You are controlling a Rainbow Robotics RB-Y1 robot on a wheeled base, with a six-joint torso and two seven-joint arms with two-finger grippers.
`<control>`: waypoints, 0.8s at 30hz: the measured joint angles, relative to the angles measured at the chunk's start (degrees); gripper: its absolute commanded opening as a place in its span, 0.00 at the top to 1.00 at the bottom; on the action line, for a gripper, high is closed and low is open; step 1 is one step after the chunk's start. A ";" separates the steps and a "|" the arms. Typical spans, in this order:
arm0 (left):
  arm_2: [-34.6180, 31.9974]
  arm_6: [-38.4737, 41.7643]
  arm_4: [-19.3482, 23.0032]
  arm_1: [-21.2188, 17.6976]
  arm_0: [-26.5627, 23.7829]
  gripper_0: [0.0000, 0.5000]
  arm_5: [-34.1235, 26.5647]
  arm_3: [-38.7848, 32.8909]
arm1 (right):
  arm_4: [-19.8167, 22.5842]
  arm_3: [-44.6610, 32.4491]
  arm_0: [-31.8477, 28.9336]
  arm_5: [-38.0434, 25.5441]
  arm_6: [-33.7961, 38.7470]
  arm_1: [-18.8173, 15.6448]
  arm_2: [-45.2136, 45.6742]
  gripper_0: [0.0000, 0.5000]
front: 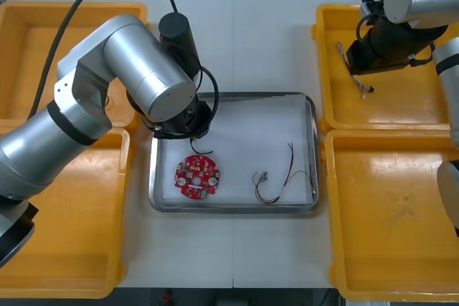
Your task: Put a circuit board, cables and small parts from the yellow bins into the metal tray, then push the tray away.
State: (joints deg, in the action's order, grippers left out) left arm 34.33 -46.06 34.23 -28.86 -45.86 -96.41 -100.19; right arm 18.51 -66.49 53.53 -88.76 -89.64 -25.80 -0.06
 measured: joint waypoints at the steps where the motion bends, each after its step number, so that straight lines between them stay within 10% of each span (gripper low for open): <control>1: -0.65 0.36 0.22 0.00 0.00 0.00 -1.10 -0.83 | -0.31 0.85 0.38 0.34 -0.08 0.18 0.00 0.00; 24: -20.63 0.56 5.35 -5.43 -0.22 0.00 -13.02 -8.31 | -0.46 13.71 2.37 15.36 -0.25 1.56 0.00 0.00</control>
State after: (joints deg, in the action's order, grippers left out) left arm 13.69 -45.49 39.59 -34.29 -46.08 -109.44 -108.51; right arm 18.05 -52.78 55.90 -73.40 -89.89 -24.25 -0.06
